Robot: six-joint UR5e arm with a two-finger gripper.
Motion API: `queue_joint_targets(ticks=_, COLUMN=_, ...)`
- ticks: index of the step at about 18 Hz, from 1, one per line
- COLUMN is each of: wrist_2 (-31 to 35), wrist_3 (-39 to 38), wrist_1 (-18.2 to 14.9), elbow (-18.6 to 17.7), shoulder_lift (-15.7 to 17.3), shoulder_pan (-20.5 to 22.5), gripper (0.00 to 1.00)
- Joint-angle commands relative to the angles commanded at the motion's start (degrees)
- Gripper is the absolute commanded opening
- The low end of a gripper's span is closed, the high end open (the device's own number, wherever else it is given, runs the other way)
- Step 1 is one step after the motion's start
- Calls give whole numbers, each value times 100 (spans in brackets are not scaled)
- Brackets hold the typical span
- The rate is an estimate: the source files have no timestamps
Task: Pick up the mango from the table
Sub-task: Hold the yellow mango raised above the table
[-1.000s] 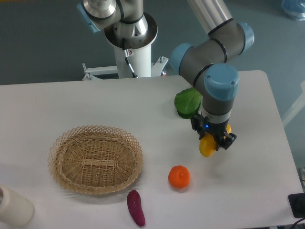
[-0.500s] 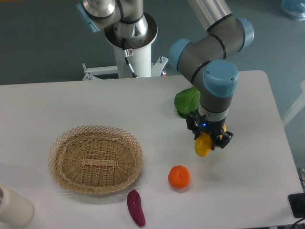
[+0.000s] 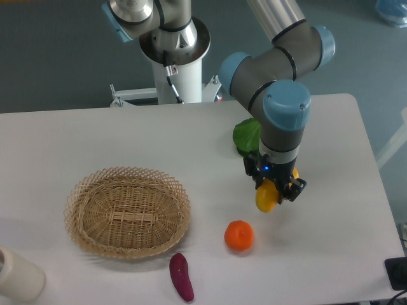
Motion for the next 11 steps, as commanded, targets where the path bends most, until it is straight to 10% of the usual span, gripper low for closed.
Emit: queue_joint_targets(ticks=11, wrist_2=17, wrist_3=0, wrist_1=9, elbow=-26, shoulder_lift=-9, shoulder_pan=0, gripper=57)
